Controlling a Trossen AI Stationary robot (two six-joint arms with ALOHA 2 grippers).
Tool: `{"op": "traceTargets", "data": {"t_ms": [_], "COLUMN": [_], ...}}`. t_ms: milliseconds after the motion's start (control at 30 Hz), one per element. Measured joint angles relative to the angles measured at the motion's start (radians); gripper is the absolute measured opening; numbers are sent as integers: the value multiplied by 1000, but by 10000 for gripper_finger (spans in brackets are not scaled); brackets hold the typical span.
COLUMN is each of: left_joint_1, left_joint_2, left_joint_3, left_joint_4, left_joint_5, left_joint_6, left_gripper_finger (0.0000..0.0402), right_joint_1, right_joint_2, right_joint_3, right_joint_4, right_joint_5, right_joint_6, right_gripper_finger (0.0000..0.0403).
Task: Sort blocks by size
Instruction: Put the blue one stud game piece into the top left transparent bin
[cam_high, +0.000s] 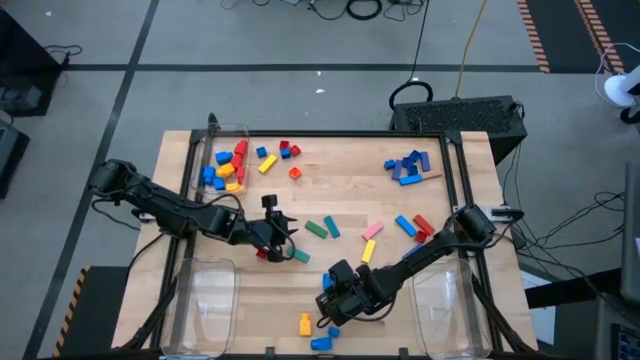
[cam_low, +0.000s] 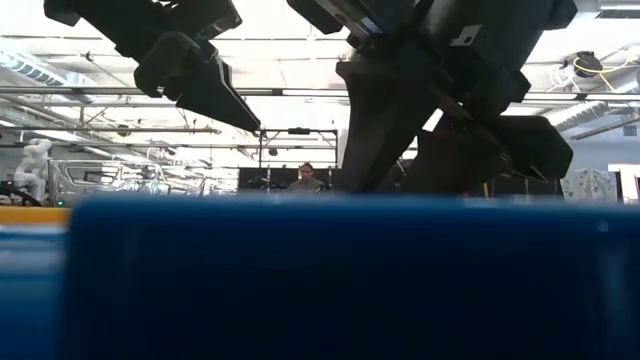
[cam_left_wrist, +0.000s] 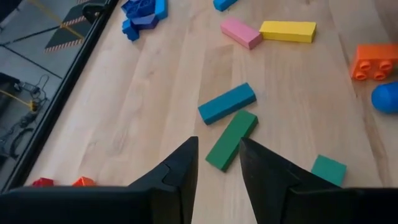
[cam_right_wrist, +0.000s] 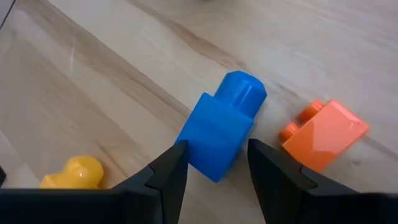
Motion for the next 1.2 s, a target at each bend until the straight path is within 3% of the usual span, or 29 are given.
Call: {"op": "traceTargets", "data": {"t_ms": [433,633,1033,1200], "left_joint_1": [-1,-1,-1,-1], "left_joint_2": [0,0,0,0], "left_joint_3": [0,0,0,0], "left_joint_4": [-5,-5,-2,-2], "left_joint_5": [-1,-2,-3,-3], "left_joint_6": [-27,-27,-27,-27], "left_gripper_finger": [120,120,120,120], "right_joint_1": [-59,-58,-25,-31], "right_joint_2": [-94,-140,-94,-52], "right_joint_3": [-6,-3,-3,-3], "right_joint_4": [-209,-211,-206,-194], "right_joint_5": [-22,-13,-14,-16], "right_joint_6": [-378,-245,-18,10], "right_gripper_finger": [157,172,303,323]}}
